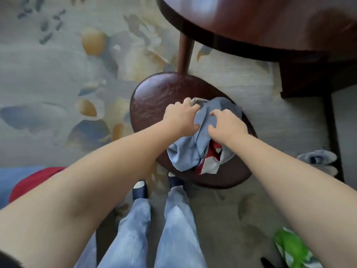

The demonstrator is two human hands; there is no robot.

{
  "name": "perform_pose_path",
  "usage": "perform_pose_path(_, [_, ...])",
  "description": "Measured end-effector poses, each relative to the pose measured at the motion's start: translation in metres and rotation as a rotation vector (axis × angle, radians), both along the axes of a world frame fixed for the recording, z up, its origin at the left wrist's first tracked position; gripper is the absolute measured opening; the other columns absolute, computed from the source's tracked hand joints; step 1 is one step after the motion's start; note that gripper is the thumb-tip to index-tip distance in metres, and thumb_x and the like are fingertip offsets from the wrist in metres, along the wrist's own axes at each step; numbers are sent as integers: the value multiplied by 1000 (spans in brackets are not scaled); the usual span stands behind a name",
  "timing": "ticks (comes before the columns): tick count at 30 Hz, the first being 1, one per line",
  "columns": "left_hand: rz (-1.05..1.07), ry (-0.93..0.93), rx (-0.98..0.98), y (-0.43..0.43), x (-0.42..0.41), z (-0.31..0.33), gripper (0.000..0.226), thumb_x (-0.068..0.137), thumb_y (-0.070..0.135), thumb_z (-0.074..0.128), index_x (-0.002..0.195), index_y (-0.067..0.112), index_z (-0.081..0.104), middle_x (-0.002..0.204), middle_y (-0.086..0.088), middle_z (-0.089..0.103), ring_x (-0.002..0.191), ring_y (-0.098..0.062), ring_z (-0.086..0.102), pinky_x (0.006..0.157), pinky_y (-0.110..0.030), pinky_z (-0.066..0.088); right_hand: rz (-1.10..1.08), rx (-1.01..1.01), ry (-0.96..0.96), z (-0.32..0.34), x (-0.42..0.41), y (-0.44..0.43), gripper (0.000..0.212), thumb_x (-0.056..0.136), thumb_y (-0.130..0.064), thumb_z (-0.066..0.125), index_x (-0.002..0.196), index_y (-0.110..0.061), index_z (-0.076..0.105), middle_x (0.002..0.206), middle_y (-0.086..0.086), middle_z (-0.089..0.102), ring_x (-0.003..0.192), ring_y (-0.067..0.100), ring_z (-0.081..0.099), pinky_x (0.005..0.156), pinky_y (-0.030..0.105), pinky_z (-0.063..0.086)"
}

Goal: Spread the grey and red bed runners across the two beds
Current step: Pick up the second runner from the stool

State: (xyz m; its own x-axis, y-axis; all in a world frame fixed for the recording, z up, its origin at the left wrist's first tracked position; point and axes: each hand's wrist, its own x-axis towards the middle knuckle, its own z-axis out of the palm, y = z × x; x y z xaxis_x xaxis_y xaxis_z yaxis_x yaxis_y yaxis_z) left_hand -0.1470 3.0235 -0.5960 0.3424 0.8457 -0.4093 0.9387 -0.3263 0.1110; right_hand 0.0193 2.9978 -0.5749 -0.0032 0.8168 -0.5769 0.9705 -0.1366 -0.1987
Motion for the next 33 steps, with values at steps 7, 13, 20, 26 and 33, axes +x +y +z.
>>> perform_pose_path(7, [96,-26,-118,-4,8,-106,77,84,63,62,149,32,35,137,-11,44,111,-38,54,71,-43,38,-40,18,38,-123,17,-10,60,89,-46,61,145,-36,41,160,6,18,139,37,29,99,51,44])
perform_pose_path(13, [36,17,-118,-15,23,-163,90,83,74,55,157,45,13,151,-13,30,127,-40,42,75,-45,50,-170,37,94,-181,17,-8,77,85,-58,64,152,-40,31,165,5,8,148,38,15,109,52,37])
perform_pose_path(20, [104,-44,-130,-22,23,-207,84,83,66,53,155,51,12,165,-14,12,118,-40,54,75,-44,51,-237,-45,184,-227,18,-18,91,80,-62,69,155,-45,20,169,2,-1,148,40,25,115,51,35])
perform_pose_path(26, [150,-70,-151,-21,31,-225,81,82,41,66,152,41,26,155,-15,25,111,-40,54,69,-42,50,-271,24,176,-251,5,-20,82,84,-49,69,154,-40,25,165,10,12,138,45,37,111,49,40])
perform_pose_path(33, [131,6,-22,-9,50,-232,54,94,8,52,144,26,41,129,-15,46,102,-34,57,64,-35,43,-301,96,179,-261,-1,-20,76,84,-25,68,149,-35,31,155,14,26,129,45,45,105,47,44])
